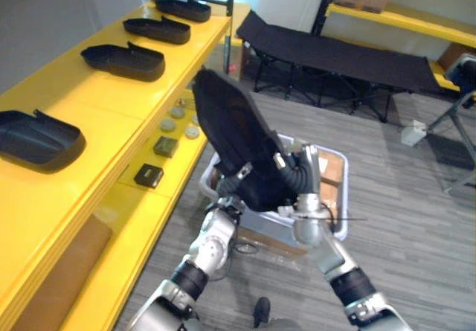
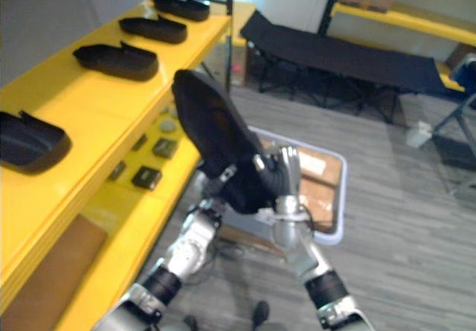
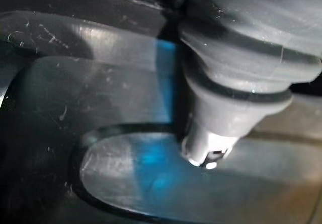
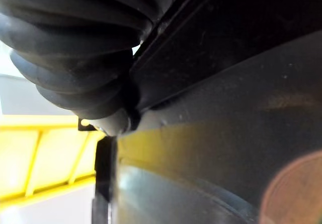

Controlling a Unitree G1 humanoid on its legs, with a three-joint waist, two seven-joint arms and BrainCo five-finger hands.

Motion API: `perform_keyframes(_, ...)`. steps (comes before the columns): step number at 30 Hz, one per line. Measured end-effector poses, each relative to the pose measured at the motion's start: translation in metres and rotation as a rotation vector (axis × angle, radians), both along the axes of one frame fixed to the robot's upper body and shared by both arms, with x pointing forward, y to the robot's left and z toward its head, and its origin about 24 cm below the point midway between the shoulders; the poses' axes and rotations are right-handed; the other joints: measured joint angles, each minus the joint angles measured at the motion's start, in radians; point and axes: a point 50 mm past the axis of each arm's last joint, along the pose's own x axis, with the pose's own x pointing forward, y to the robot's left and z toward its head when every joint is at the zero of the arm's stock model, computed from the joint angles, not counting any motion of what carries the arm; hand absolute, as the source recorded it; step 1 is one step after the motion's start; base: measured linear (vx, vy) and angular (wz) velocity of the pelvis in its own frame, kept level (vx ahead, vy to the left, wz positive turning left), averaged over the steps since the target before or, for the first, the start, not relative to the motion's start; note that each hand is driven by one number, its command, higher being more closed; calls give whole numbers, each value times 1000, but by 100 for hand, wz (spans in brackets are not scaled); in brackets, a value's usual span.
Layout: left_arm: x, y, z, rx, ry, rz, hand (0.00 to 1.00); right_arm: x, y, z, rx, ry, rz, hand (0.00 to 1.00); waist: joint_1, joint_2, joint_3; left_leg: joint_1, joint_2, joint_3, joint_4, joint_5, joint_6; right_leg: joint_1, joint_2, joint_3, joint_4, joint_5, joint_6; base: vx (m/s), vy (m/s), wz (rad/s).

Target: Walk over and take plastic housings, then place them on the shelf

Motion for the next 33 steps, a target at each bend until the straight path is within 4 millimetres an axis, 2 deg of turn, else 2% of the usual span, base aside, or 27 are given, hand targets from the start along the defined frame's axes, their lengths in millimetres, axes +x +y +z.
perform_keyframes(4,1,3,3,-10,-37,26,100,-7,-2,-6,41,29,20,0,-8,0,0,0,0,0,0,0,0,0,0,0,0,-1,-1,0,0,0)
perform_keyframes(8,5,15,18,92,-109,142,100,-13,-8,-23,79,140,5,0,-8,0,0,0,0,0,0,0,0,0,0,-2,0,-1,-1,0,0,0)
perform_keyframes(11,4,21,39,299,-200,299,100,-13,-9,-32,103,218,0,0,-6,-1,0,2,1,-1,0,0,0,3,0,-3,0,-1,-1,0,0,0)
perform_keyframes(12,4,21,39,299,-200,299,100,-13,-9,-32,103,218,0,0,-6,-1,0,2,1,-1,0,0,0,3,0,-3,0,-1,-1,0,0,0)
perform_keyframes(13,3,25,50,403,-252,378,100,-12,-9,-30,135,227,12,0,-6,-1,0,3,1,-1,0,0,0,4,1,-3,0,-1,-1,0,0,0)
perform_keyframes(16,0,34,66,569,-338,531,100,-13,-5,3,248,122,75,0,-2,-1,0,8,2,1,2,0,0,5,4,-1,0,-1,-1,-22,10,-3)
perform_keyframes(17,-2,39,68,653,-348,592,100,-13,-6,22,298,45,92,0,0,-1,0,15,2,3,1,-1,-1,7,4,2,0,-2,-1,-50,23,-7)
perform_keyframes(21,-6,55,58,892,-316,717,100,-16,-27,72,453,-175,110,0,5,-8,-5,18,2,16,1,-1,-1,4,5,12,0,-9,-1,-34,18,-8)
perform_keyframes(22,-8,62,52,959,-289,748,100,-20,-35,82,502,-215,126,0,4,-10,-6,20,2,19,1,-2,-1,4,5,13,0,-9,-1,-26,20,-8)
perform_keyframes(25,-12,76,44,1097,-246,827,100,-27,-54,93,596,-257,150,0,-3,-10,-7,23,2,23,1,-4,-3,5,5,15,0,-14,-8,-18,17,-5)
perform_keyframes(27,-15,85,42,1159,-236,865,100,-34,-68,91,622,-271,109,0,-8,-9,-7,23,3,25,3,-8,-4,5,6,16,0,-15,-8,0,0,0)
perform_keyframes(28,-19,92,43,1192,-237,905,100,-40,-83,85,642,-263,52,0,-15,-9,-7,23,5,26,5,-11,-5,5,7,17,0,-17,-8,0,0,0)
perform_keyframes(29,-20,95,43,1196,-234,919,100,-43,-90,81,651,-255,23,0,-19,-8,-8,23,5,26,5,-12,-5,5,7,17,0,-17,-8,6,16,-4)
perform_keyframes(31,-27,107,41,1185,-220,962,100,-55,-114,59,696,-174,-85,0,-27,8,-18,23,7,31,5,-19,-6,2,10,22,0,-17,-6,20,19,-7)
perform_keyframes(32,-31,108,40,1171,-219,965,100,-57,-118,52,716,-137,-99,0,-32,14,-22,23,8,33,6,-22,-7,2,10,24,0,-17,-5,33,22,-10)
perform_keyframes(33,-39,110,40,1143,-231,969,100,-60,-123,35,761,-41,-107,0,-45,26,-28,24,10,39,7,-27,-7,-1,12,29,0,-17,-4,43,25,-22)
